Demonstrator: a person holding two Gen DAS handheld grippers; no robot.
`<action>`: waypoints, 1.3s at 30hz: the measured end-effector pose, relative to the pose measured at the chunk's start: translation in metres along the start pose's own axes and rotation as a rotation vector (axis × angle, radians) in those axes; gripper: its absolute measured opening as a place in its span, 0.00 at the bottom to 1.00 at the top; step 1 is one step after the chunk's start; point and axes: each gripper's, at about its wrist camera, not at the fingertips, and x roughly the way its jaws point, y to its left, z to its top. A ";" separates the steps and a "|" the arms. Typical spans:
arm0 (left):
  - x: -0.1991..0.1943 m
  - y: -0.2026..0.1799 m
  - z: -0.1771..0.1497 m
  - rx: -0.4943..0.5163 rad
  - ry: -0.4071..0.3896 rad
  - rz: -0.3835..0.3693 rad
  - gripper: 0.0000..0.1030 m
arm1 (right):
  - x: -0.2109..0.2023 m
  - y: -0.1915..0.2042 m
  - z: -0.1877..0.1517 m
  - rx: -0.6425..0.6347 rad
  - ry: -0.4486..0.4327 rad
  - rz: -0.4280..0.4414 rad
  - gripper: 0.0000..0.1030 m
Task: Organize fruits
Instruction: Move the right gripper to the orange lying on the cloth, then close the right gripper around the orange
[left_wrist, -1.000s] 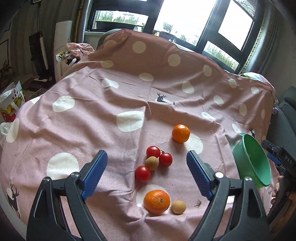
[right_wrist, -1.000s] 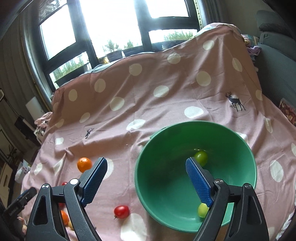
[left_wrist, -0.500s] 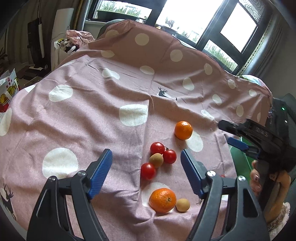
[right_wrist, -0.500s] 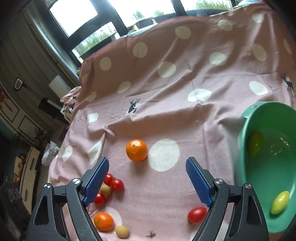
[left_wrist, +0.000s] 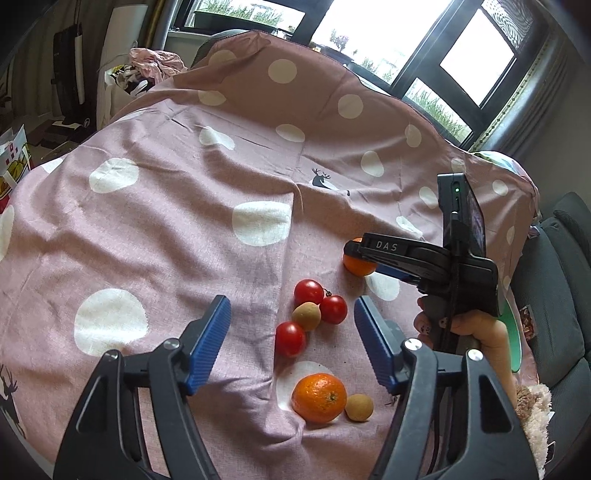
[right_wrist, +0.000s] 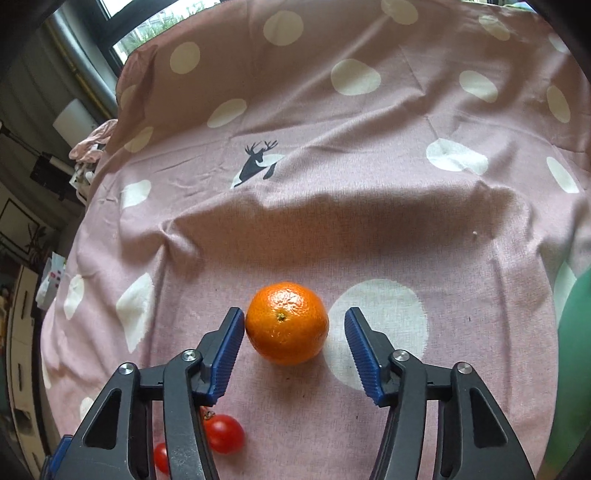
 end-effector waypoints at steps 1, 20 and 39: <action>0.000 0.000 0.000 0.002 0.002 -0.002 0.66 | 0.001 0.000 -0.001 -0.004 0.006 0.016 0.47; 0.028 -0.044 -0.021 0.114 0.098 -0.048 0.65 | -0.070 -0.041 -0.093 -0.103 0.115 0.077 0.47; 0.041 -0.065 -0.035 0.130 0.186 -0.160 0.51 | -0.107 -0.071 -0.083 -0.025 -0.028 0.172 0.60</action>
